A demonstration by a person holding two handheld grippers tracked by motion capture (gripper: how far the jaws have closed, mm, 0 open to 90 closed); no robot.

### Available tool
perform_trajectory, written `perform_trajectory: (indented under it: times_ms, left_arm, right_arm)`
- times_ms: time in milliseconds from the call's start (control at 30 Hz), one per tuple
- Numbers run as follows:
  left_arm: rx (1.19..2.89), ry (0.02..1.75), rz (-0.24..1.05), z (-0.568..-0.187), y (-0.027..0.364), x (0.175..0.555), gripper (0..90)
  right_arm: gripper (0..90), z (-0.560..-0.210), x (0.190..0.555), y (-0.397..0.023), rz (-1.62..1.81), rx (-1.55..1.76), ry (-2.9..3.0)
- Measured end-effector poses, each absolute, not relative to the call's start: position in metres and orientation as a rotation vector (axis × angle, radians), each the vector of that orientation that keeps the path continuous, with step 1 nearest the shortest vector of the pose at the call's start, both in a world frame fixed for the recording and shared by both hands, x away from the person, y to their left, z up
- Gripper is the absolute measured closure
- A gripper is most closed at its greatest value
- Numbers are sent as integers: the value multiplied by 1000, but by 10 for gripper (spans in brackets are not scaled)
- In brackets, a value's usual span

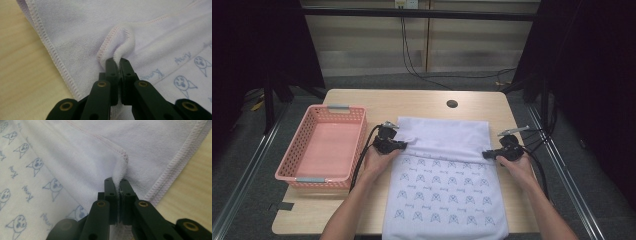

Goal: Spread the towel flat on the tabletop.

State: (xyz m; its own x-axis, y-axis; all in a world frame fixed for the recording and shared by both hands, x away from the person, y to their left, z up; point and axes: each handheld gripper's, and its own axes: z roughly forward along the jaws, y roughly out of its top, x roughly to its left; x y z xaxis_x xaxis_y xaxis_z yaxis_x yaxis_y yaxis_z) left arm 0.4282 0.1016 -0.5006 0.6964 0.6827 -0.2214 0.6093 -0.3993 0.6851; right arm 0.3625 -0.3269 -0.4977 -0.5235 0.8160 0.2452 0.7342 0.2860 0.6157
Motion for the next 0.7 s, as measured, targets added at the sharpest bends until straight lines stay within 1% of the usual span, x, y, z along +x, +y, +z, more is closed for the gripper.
perform_trajectory:
  times_ms: [200, 367, 433, 600, 700]
  left_arm:
    - [2122, 994, 140, -501, 101, 448, 873]
    - [2138, 1010, 185, -500, 99, 463, 874]
    - [2131, 1020, 172, -500, 100, 468, 873]
    - [2082, 1041, 136, -498, 105, 465, 874]
    - [2053, 981, 118, -483, 108, 457, 873]
  right_arm:
    - [869, -501, 388, -329, 1087, 1491, 2368]
    - [870, -503, 402, -326, 1099, 1526, 2313]
    - [871, -504, 406, -326, 1104, 1524, 2296]
    - [872, -504, 410, -330, 1172, 1525, 2286]
    - [872, -492, 404, -335, 1211, 1472, 2280]
